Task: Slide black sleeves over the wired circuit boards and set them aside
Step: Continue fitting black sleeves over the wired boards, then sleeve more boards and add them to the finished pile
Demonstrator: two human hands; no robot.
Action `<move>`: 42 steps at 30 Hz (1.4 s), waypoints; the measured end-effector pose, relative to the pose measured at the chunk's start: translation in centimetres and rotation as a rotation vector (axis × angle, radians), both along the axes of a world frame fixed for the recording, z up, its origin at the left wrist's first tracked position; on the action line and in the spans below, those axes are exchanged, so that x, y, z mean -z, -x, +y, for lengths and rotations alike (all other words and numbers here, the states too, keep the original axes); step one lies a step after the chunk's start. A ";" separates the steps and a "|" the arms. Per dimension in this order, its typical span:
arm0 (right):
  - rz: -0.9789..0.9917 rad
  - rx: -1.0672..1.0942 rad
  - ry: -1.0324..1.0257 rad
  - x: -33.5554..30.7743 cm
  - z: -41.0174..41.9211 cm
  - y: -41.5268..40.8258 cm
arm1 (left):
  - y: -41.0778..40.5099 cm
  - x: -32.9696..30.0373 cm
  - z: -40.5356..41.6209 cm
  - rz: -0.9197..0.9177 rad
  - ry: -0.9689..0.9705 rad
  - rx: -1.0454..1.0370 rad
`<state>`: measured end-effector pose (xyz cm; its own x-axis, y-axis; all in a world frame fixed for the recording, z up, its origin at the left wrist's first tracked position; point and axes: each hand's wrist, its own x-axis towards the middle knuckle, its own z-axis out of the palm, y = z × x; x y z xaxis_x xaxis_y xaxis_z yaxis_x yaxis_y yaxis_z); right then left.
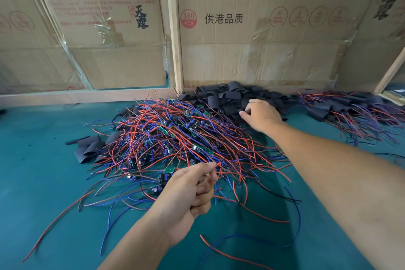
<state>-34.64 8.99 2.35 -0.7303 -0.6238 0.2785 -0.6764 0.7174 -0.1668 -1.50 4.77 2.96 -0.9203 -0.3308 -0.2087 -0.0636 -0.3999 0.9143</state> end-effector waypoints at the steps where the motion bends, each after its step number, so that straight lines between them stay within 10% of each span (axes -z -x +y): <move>1: 0.008 -0.031 -0.015 0.2 0.1 0.0 | 0.0 0.0 0.0 0.001 0.001 0.001; 8: 0.112 -0.038 0.065 -0.1 0.9 -1.9 | -0.1 0.0 -0.2 0.002 0.006 -0.009; 16: -0.753 -0.023 1.153 -3.4 9.2 -14.3 | 0.3 -0.1 0.4 -0.013 0.350 -0.187; 23: -1.486 -0.299 1.081 -1.4 11.6 -21.5 | 0.4 -0.1 0.8 -0.039 0.445 -0.185; 30: -0.497 -0.564 0.408 0.2 11.8 -21.8 | 0.3 0.5 0.8 -0.037 0.742 -0.150; 37: -0.371 -0.626 0.374 0.2 11.4 -21.6 | -0.2 -0.4 0.2 -0.040 0.797 -0.016; 42: -0.295 -0.490 0.417 0.5 11.8 -20.6 | -2.4 -2.3 -5.4 -0.270 1.203 -0.399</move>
<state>-14.03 20.75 1.86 -0.4747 -0.7842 0.3995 -0.7894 0.1786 -0.5873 0.89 -0.59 5.29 -0.6909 -0.6794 0.2471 -0.3685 0.6250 0.6881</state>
